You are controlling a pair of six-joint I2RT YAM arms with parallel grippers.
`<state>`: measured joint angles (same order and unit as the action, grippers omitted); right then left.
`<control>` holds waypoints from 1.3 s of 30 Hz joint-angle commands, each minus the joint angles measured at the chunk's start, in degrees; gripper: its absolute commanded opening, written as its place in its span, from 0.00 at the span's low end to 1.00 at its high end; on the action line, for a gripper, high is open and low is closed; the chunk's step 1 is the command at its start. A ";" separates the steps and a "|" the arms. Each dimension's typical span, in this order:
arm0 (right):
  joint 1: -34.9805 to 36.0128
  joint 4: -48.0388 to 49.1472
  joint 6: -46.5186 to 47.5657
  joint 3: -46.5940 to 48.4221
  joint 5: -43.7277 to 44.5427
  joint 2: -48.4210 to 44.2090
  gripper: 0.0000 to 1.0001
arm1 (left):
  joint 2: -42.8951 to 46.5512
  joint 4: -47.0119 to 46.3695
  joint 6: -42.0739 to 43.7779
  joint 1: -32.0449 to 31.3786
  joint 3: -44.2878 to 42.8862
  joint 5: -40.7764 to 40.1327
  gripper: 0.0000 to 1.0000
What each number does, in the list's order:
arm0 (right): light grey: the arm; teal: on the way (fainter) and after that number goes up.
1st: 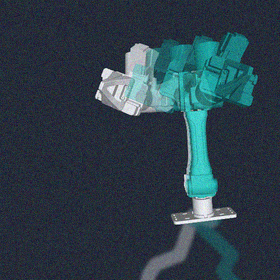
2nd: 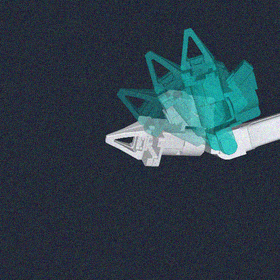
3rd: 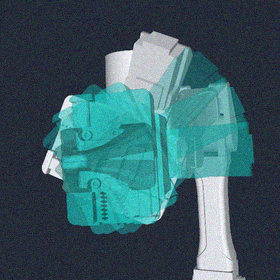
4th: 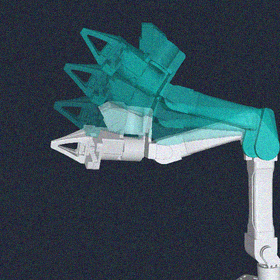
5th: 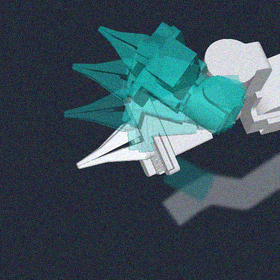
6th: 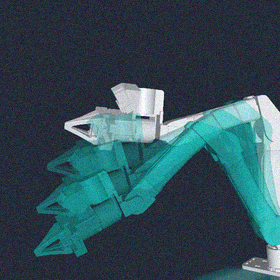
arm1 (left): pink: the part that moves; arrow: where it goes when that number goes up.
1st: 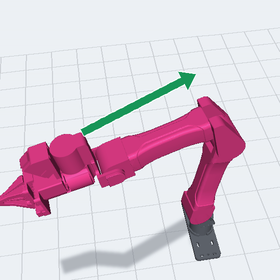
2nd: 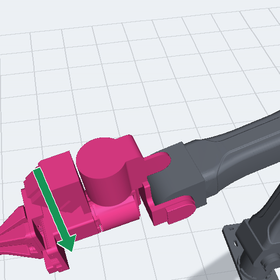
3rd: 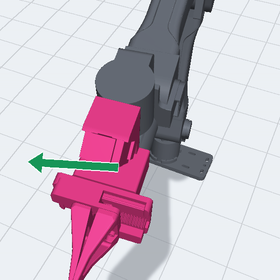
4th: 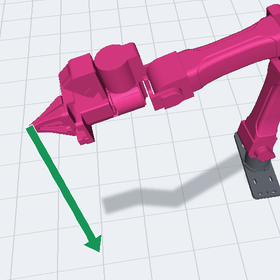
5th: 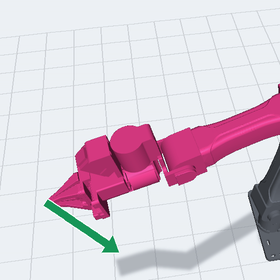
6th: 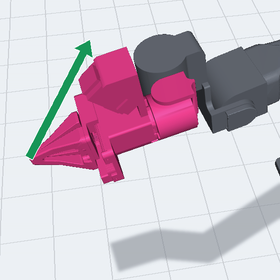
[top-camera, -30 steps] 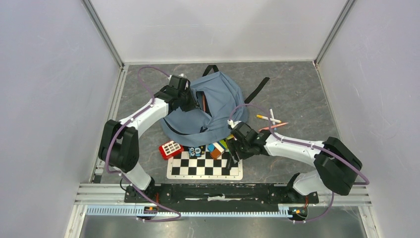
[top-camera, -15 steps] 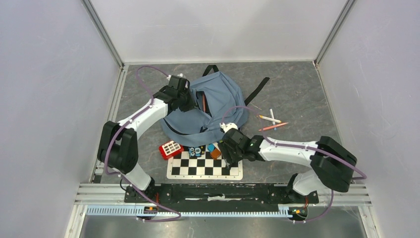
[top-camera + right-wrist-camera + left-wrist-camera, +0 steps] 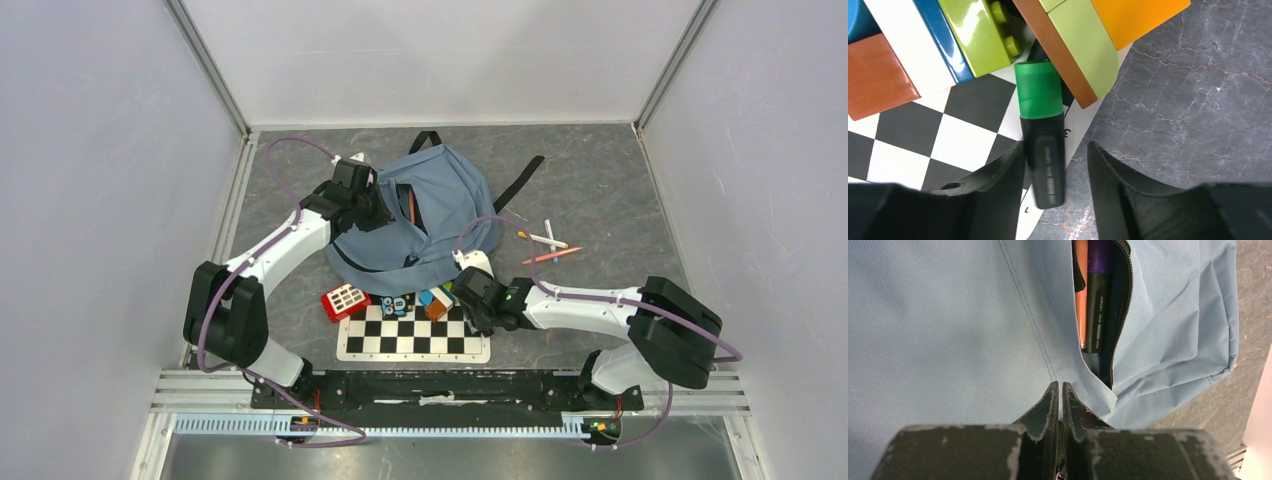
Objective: Pack the student bag
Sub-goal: Pick up the stationery from the center of the board.
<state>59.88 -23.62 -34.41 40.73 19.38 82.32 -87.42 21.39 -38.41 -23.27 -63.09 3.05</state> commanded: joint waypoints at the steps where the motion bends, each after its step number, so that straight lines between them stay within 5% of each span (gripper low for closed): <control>1: -0.20 -0.51 -1.19 -0.12 2.62 -0.18 0.50 | 2.34 -1.42 2.47 -0.28 1.20 -0.35 0.11; 7: -0.29 2.57 2.21 -0.36 -0.05 0.27 0.25 | 1.40 -2.25 3.31 -0.21 1.23 0.67 0.11; 14: -0.35 -9.29 8.99 7.22 -3.06 -1.82 0.00 | 0.05 0.16 4.20 -0.16 -1.52 3.03 0.11; 24: -1.34 -28.29 16.17 30.51 -9.05 -1.18 0.00 | -0.44 0.77 5.13 -0.19 -2.78 4.33 0.11; 33: -10.46 -23.78 16.98 45.87 -8.88 10.79 0.00 | -2.14 -0.45 3.89 -0.16 -2.65 4.29 0.11; 39: -17.17 -18.64 17.25 57.27 -17.24 21.41 0.00 | -3.39 -1.17 1.86 0.22 -4.23 3.71 0.11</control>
<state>45.36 -47.33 -18.52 89.30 7.22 98.70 -89.67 22.28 -35.73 -23.27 -63.96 6.39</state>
